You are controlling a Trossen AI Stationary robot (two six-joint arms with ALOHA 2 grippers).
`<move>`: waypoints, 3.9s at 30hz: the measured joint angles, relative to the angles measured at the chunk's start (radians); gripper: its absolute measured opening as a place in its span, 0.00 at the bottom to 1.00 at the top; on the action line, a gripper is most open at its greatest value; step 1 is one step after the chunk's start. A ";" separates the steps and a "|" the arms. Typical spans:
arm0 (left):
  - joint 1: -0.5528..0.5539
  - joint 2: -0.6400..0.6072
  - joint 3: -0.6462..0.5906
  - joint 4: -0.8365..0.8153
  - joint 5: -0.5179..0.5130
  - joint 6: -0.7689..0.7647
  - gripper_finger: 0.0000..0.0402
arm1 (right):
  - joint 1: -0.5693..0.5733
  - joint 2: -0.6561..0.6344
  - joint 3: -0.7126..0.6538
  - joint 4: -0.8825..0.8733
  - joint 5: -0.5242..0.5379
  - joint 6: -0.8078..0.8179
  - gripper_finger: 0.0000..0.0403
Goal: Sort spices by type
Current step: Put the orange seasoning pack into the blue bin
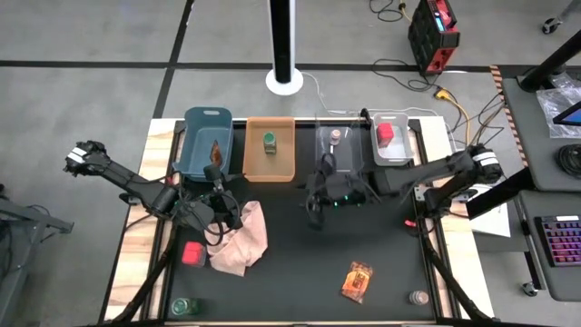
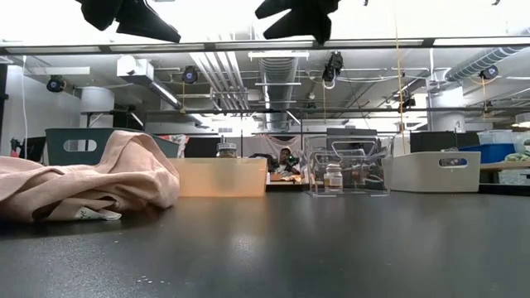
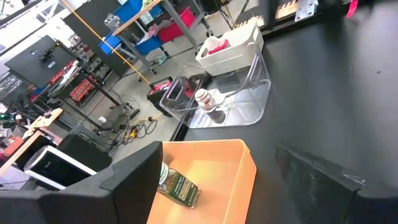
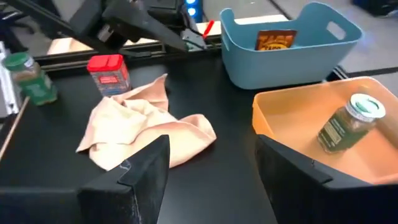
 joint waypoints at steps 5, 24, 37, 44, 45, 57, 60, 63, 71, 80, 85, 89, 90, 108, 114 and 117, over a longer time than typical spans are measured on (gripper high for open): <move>0.000 0.000 0.000 0.008 0.001 -0.002 0.72 | 0.067 0.030 -0.041 0.045 0.094 0.075 0.55; 0.003 0.056 0.001 0.358 0.079 0.134 0.72 | 0.049 0.122 -0.067 0.102 0.127 0.402 0.54; 0.049 0.114 -0.036 0.697 0.079 0.185 0.72 | 0.032 0.119 0.205 -0.720 0.116 0.880 0.49; 0.059 -0.083 -0.304 1.075 0.081 0.296 0.72 | 0.053 0.125 0.360 -0.779 0.112 0.866 0.42; 0.054 -0.114 -0.327 1.129 0.100 0.324 0.72 | 0.055 0.125 0.363 -0.788 0.111 0.862 0.40; 0.052 -0.254 -0.409 1.140 0.191 0.342 0.72 | 0.025 0.182 0.371 -0.894 0.031 0.755 0.26; 0.052 -0.243 -0.409 1.143 0.191 0.342 0.72 | 0.014 0.205 0.384 -0.897 -0.024 0.730 0.22; 0.052 -0.225 -0.409 1.140 0.191 0.342 0.72 | 0.013 0.221 0.404 -0.938 -0.073 0.702 0.19; 0.052 -0.152 -0.409 1.140 0.191 0.342 0.72 | 0.039 0.229 0.451 -1.244 -0.182 0.762 0.18; 0.052 -0.101 -0.409 1.120 0.188 0.342 0.72 | 0.133 0.232 0.448 -1.333 -0.213 0.953 0.30; 0.052 -0.091 -0.404 1.121 0.183 0.342 0.72 | 0.179 0.253 0.447 -1.327 -0.194 0.955 0.38; 0.052 -0.080 -0.404 1.120 0.183 0.342 0.72 | 0.200 0.269 0.442 -1.319 -0.175 0.951 0.45; 0.052 -0.076 -0.405 1.120 0.183 0.342 0.72 | 0.207 0.272 0.440 -1.313 -0.168 0.939 0.47; 0.060 -0.066 -0.402 1.124 0.085 0.492 0.72 | 0.439 0.301 0.315 -1.154 -0.124 0.923 0.62; 0.075 -0.066 -0.406 1.120 0.085 0.499 0.72 | 0.462 0.316 0.107 -0.956 -0.122 1.030 0.60; 0.094 -0.066 -0.406 1.121 0.085 0.500 0.72 | 0.444 0.318 -0.038 -0.793 -0.124 1.028 0.57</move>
